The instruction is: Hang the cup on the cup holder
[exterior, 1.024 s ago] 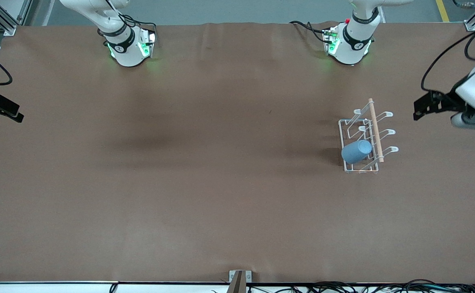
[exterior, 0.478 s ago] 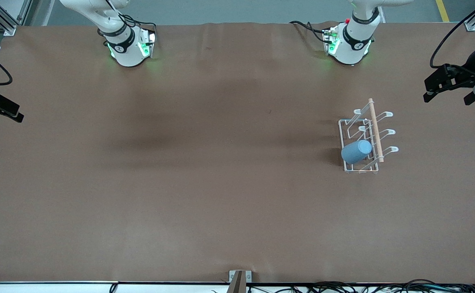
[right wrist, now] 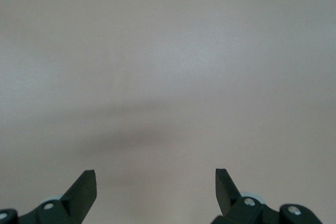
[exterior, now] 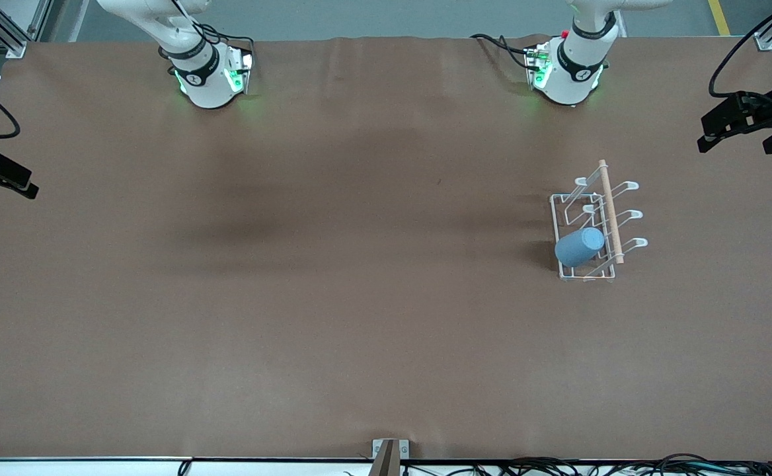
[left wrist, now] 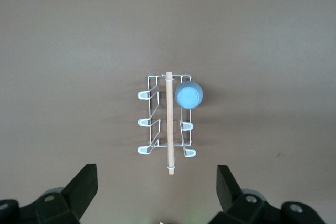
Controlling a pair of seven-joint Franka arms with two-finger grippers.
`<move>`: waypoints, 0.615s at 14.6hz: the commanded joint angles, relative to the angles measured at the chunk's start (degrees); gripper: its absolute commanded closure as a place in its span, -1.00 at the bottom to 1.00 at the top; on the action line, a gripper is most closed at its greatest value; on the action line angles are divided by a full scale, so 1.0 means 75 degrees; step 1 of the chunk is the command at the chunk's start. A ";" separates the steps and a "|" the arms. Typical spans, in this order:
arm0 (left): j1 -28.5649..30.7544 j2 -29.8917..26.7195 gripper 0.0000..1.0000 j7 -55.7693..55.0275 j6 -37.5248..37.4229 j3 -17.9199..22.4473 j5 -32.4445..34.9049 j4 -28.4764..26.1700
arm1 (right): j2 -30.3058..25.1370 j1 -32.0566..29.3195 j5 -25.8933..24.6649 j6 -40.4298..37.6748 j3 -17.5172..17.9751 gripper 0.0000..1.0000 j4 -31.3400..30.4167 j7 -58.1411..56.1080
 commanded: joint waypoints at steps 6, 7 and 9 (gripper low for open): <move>-0.0142 0.0090 -1.00 -0.0133 0.0160 0.0085 -0.0005 0.0066 | -0.0175 -0.0117 -0.0047 0.0033 0.0078 -1.00 -0.0178 0.0015; -0.0142 0.0102 -1.00 -0.0133 0.0160 0.0085 -0.0005 0.0066 | -0.0175 -0.0117 -0.0035 0.0021 0.0078 -1.00 -0.0178 0.0015; -0.0119 0.0102 -1.00 -0.0133 0.0172 0.0085 -0.0005 0.0066 | -0.0175 -0.0117 -0.0035 0.0021 0.0078 -1.00 -0.0178 0.0015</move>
